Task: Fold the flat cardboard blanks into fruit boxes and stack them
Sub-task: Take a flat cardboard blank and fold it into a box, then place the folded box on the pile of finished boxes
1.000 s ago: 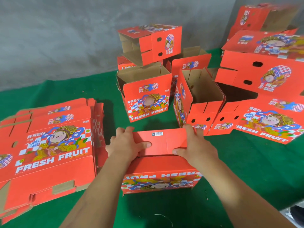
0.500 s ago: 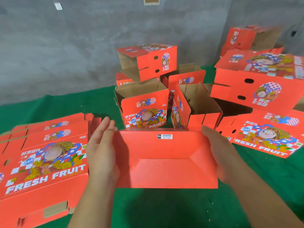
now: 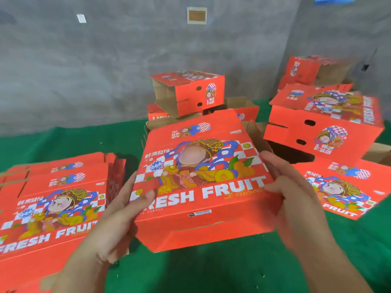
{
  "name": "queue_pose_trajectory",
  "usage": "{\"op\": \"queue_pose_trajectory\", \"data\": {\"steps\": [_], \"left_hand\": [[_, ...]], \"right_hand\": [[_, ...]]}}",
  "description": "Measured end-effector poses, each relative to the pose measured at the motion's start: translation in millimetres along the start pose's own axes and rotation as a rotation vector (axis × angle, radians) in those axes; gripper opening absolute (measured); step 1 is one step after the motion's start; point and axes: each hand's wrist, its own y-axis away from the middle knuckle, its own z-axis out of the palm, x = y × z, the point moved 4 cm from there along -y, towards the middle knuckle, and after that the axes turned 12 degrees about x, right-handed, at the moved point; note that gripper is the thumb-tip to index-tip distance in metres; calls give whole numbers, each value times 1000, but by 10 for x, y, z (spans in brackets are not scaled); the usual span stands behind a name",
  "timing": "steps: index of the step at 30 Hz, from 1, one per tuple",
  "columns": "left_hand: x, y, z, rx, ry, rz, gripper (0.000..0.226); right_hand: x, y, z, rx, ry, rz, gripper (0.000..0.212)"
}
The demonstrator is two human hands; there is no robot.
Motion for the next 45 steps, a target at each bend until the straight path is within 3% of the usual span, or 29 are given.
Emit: {"op": "queue_pose_trajectory", "data": {"steps": [3, 5, 7, 9, 12, 16, 20, 22, 24, 26, 28, 31, 32, 34, 37, 40, 43, 45], "left_hand": [[-120, -22, 63, -57, 5, 250, 72], [-286, -98, 63, -35, -93, 366, 82], [-420, -158, 133, 4, -238, 405, 93], [-524, -219, 241, 41, -237, 386, 96], [-650, -266, 370, 85, -126, 318, 93], [-796, -265, 518, 42, -209, 272, 74], [-1010, -68, 692, 127, -422, 467, 65], [-1137, 32, 776, 172, -611, 624, 69], [-1304, 19, 835, 146, -718, 656, 73], [-1503, -17, 871, 33, -751, 579, 75], [-1654, -32, 847, 3, -631, 387, 63], [-1653, -25, 718, 241, -368, 168, 42], [-1624, -30, 698, 296, -291, 87, 47], [-1573, -71, 729, 298, -172, -124, 66], [-1478, -64, 962, 140, -281, -377, 51], [-1457, -71, 1116, 95, -495, -344, 30], [-1530, -39, 1190, 199, -384, -302, 20], [-1604, 6, 1236, 193, -314, -277, 19]], "right_hand": [[-55, -38, -193, 28, -96, 9, 49], [-33, -82, -234, -38, 42, -31, 36], [58, -46, -221, -111, 237, -69, 33], [295, -39, -297, -36, 268, -22, 38], [676, -37, -450, 120, 291, 46, 51], [976, 7, -579, 141, 326, 126, 54], [1160, 31, -657, 239, 373, 255, 47], [1208, 62, -636, 231, 347, 275, 57], [1245, 132, -533, 191, 248, 279, 76], [1325, 267, -384, 122, 207, 251, 96], [1371, 422, -272, 93, 294, 155, 108], [1184, 479, -347, 132, 576, -223, 124], [1079, 466, -376, 106, 665, -360, 123], [929, 424, -361, -58, 808, -414, 104], [912, 411, -242, -261, 972, -326, 49], [890, 431, -165, -256, 1085, -301, 35], [859, 452, -209, -229, 1111, -299, 16], [816, 492, -289, -160, 1082, -302, 14]]}}
